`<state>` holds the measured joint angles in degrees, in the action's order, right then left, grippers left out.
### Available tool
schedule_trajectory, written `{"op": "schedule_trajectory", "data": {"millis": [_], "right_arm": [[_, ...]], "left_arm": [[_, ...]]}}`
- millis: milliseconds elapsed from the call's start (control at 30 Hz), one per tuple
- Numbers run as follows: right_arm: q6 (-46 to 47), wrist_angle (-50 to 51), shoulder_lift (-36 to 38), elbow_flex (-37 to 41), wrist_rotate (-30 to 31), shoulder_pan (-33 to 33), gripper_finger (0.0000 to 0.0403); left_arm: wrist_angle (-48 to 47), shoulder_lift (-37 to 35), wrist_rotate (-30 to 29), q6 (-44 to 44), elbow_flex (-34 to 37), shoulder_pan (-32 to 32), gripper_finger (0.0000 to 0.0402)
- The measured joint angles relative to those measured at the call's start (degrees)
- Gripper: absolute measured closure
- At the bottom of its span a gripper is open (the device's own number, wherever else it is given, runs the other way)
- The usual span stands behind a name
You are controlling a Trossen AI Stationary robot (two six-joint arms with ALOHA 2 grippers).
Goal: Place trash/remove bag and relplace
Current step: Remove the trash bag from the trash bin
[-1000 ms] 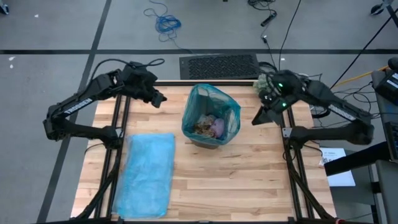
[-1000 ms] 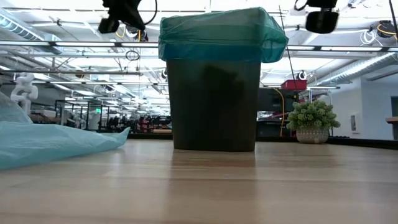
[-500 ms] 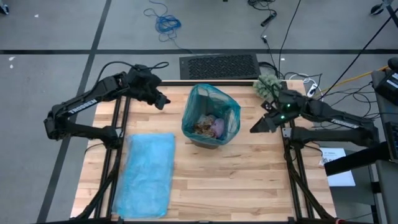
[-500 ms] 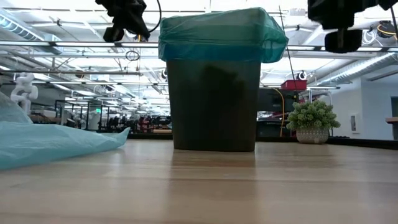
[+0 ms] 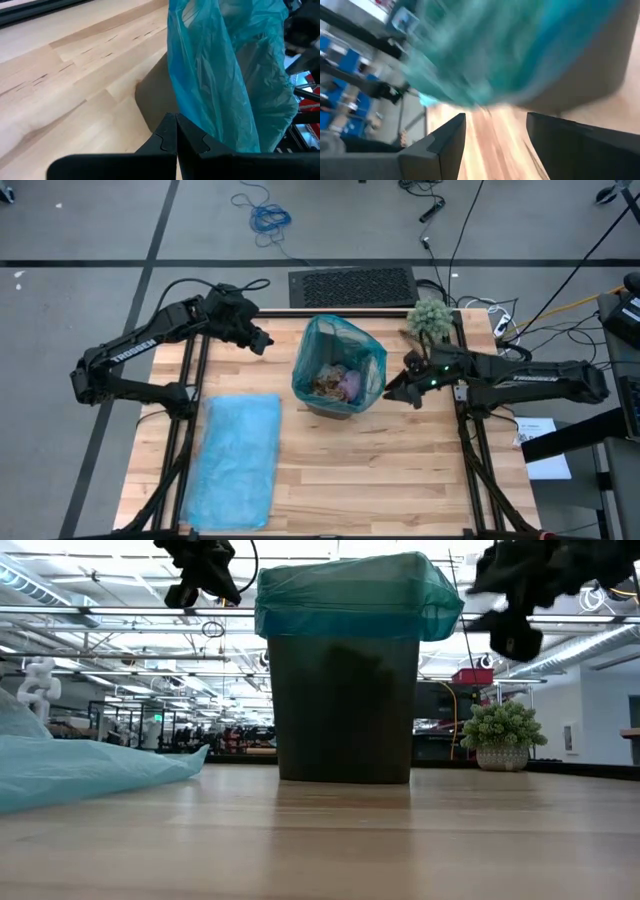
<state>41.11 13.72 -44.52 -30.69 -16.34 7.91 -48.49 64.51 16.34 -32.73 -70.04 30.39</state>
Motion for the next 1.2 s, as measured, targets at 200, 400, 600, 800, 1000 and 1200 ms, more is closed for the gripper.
{"op": "schedule_trajectory", "data": {"millis": [200, 400, 600, 800, 1000, 1200], "right_arm": [[1.06, -10.78, -2.71, 6.47, 5.38, -2.57, 0.0219], [5.87, -33.81, -6.88, 12.98, 8.23, -2.59, 0.0229], [6.25, -41.18, -12.83, 14.04, 10.27, -2.52, 0.0263], [9.03, -57.56, -15.21, 14.02, 8.48, -3.36, 0.0385], [12.85, -60.64, -14.35, 8.95, 8.94, -6.45, 0.0401], [12.42, -37.05, -14.41, -5.16, 5.68, -7.73, 0.0403]], "left_arm": [[-0.02, 0.02, -0.04, 0.0, 0.0, 0.02, 0.0401], [0.0, 0.02, -0.05, 0.0, 0.0, 0.02, 0.0402], [0.0, 0.02, -0.06, 0.0, -0.02, 0.02, 0.0402], [0.02, 0.02, -0.01, -0.42, -0.02, 0.02, 0.0402], [0.14, 0.02, 0.13, -1.53, -0.04, 0.02, 0.0402], [0.64, 0.02, 0.4, -2.99, -0.87, 0.02, 0.0402]]}}
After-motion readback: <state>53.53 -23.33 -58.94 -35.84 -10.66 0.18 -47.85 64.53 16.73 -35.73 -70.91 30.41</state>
